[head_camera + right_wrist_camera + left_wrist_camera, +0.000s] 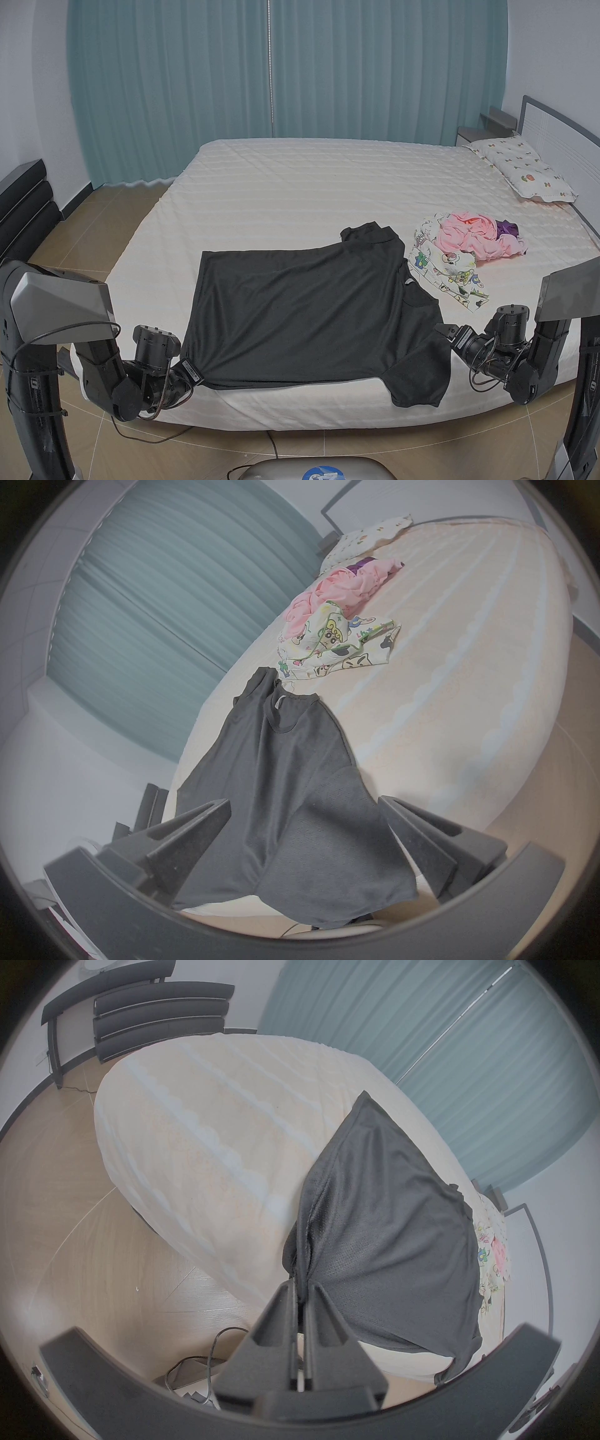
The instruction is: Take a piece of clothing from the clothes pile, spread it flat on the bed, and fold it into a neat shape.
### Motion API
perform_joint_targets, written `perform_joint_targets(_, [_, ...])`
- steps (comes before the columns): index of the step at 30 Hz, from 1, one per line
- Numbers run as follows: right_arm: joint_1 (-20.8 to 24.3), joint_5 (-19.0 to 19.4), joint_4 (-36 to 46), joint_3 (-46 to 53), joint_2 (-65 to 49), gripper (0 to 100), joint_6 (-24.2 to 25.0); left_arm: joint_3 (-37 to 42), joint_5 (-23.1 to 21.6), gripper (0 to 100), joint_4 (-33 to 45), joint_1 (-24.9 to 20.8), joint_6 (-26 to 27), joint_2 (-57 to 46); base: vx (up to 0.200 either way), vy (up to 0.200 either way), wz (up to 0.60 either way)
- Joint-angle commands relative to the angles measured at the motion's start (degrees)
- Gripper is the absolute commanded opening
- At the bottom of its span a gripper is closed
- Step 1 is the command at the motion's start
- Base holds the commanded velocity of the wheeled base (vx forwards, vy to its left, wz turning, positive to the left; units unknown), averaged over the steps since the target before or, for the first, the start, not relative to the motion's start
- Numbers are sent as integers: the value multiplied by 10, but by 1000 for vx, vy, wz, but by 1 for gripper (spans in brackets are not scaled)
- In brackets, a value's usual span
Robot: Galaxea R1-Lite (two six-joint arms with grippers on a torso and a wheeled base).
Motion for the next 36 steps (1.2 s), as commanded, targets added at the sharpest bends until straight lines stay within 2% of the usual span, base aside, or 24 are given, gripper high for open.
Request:
perform_joint_targets(1, [-16,17,9,-2,19,100,-23,3,-1,0,0,2,-2,-12,0,0,0])
perform_joint_targets(2, [-20,37,13,-5,25,100,-28,4,-3,0,0,2,-2,-13,0,0,0])
perform_joint_targets(4, [-23,50,18,-16,35,100,-31,4,-4,0,0,2,-4,-13,0,0,0])
perform_joint_targets(8, [-31,51,52,-64,66,100,-54,0,-5,0,0,2,-10,-11,0,0,0])
perform_joint_targets(14, [-31,55,79,-111,81,100,-56,-5,-5,0,0,6,-10,-8,0,0,0])
perform_joint_targets(15, [-32,59,84,-121,83,0,-57,-5,-5,0,0,6,-10,-6,0,0,0])
perform_joint_targets(19, [-39,65,96,-141,79,0,-57,-10,-5,0,-1,9,-10,-1,0,0,0])
perform_joint_targets(24, [-54,97,103,-181,67,0,-56,-17,-5,0,-1,11,-11,0,0,0,0])
perform_joint_targets(35, [-47,108,159,-280,83,0,-57,-28,-7,0,0,20,-17,9,0,0,0])
perform_joint_targets(36, [-43,108,159,-284,90,100,-57,-30,-10,0,0,20,-17,12,0,0,0])
